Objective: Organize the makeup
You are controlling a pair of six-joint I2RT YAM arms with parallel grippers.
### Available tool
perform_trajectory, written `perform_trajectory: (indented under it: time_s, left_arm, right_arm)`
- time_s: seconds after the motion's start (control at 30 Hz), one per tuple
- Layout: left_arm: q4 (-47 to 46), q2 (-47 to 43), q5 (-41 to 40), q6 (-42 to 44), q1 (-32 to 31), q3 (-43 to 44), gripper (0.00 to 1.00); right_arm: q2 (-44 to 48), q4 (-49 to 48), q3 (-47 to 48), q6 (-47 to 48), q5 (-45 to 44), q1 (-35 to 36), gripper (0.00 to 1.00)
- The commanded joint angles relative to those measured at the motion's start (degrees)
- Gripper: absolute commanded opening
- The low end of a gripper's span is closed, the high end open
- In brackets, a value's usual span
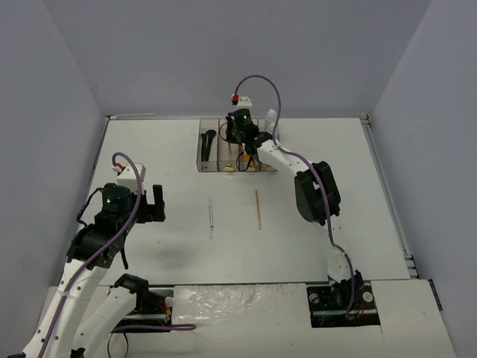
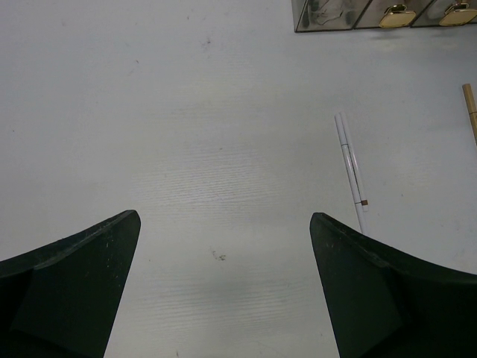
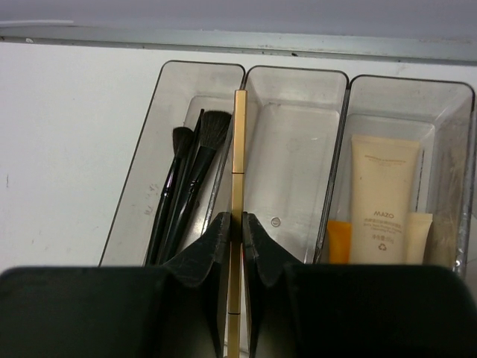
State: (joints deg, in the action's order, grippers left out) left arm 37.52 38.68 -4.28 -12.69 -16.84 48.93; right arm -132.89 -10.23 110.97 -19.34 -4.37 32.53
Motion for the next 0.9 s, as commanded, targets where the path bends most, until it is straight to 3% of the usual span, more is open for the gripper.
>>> perform_trajectory:
  time_s: [0.0,0.07,0.23,0.3,0.43,0.87]
  left_arm:
    - [-2.28,0.77,0.59,-0.67,0.41,1.43,0.97]
    - [-2.28,0.79,0.59,-0.75,0.48,1.43,0.97]
    - [-2.35,0.79,0.71,-0.67,0.49,1.43,0.97]
    - [-2.37,0.94,0.9,-0.73,0.49,1.35,0.97]
    - [-2.37,0.71,0.94,-0.76,0.49,1.35,0.97]
    - [-2.28,0.68,0.54,-0.84,0.93,1.41,0.97]
  right_arm:
    - [-0.51,-4.8,2.28,-2.0,1.58,-0.54,0.1]
    - [-0.53,-5.04,1.27,-2.65,0.92,-0.62,0.14]
    - [0.63,-4.94,0.3,-2.91,1.86,-0.63,0.4]
    - [2.92,-4.73,-0.66,-1.81,1.77,-0.57,0.45]
    - [10.85,-2.79,-4.49,0.52,0.35,-0.54,0.47]
    - [42.77,0.59,-44.56,-1.42,-9.21,3.44,0.51]
